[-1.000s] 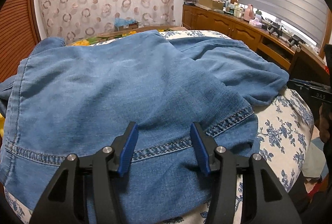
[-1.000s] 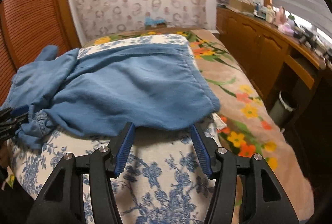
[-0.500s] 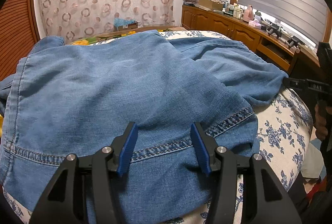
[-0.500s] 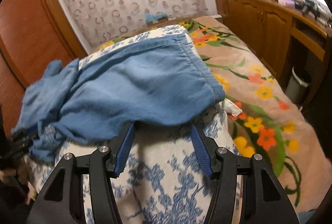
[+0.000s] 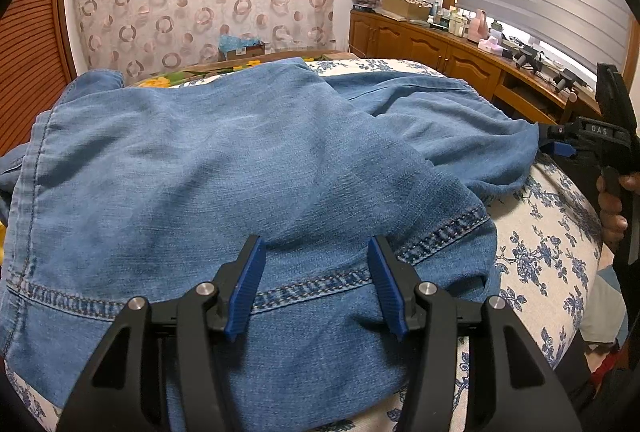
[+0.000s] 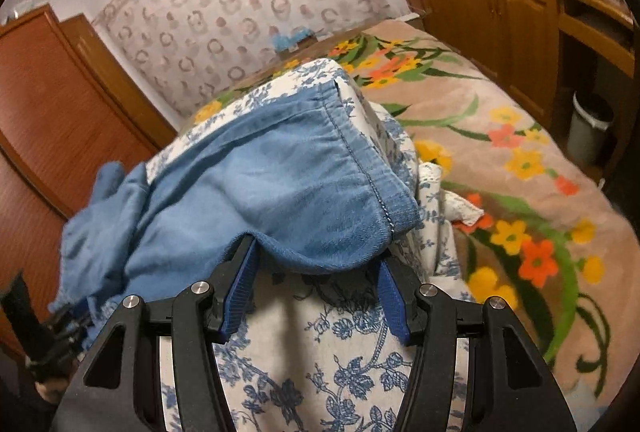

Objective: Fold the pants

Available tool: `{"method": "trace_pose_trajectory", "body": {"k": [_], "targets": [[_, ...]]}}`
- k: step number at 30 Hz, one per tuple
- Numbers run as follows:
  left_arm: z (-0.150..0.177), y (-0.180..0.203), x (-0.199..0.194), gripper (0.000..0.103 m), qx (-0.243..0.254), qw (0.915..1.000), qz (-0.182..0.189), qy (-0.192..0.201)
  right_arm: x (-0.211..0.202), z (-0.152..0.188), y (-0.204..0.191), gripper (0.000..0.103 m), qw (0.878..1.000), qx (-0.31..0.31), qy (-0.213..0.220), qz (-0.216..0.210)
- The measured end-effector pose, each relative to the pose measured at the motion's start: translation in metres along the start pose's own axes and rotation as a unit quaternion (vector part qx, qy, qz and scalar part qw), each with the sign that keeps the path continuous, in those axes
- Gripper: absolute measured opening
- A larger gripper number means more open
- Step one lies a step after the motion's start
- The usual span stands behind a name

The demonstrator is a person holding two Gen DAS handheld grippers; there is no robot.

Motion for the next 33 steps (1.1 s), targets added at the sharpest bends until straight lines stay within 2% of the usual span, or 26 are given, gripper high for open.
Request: {"method": "trace_pose_trajectory", "body": {"k": [11,15,17,19,21,27,31,33], "targets": [[0.0,0.0,0.0,0.053,0.0,1.0,0.0,0.0,-0.007,-0.016,0.007,0.058,0.999,0.029,0.016,-0.017],[0.0,0.0,0.0,0.053,0.0,1.0,0.0,0.0,0.001,-0.017,0.007,0.058,1.0,0.028,0.007,-0.007],[0.0,0.0,0.0,0.053,0.0,1.0,0.0,0.0,0.004,-0.017,0.006,0.05,1.0,0.017,0.006,0.005],[0.0,0.0,0.0,0.053,-0.001,1.0,0.002,0.0,0.004,-0.017,0.003,0.024,1.0,0.006,0.008,0.007],[-0.001,0.001,0.0,0.053,-0.001,1.0,0.004,-0.001,0.002,-0.018,-0.004,0.008,1.0,-0.005,0.011,0.001],[-0.011,-0.002,-0.019,0.053,-0.011,0.9999,0.007,0.005,-0.022,-0.03,-0.059,0.003,0.996,-0.082,0.04,-0.019],[-0.024,-0.003,-0.045,0.053,-0.011,0.9993,0.007,0.034,-0.045,-0.044,-0.123,0.003,0.987,-0.138,0.065,-0.055],[-0.03,-0.006,-0.058,0.053,-0.011,0.9989,0.005,0.046,-0.056,-0.051,-0.16,0.002,0.98,-0.164,0.071,-0.086]]}}
Point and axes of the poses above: each gripper's, at about its wrist camera, not at the fingertips, and x roughly the way its jaws point, y to its right, z to its underside, the point moved 8 cm from there along x, roughly the way its jaws point, and after that the axes turned 4 degrees about z, right-handed, at the moved point
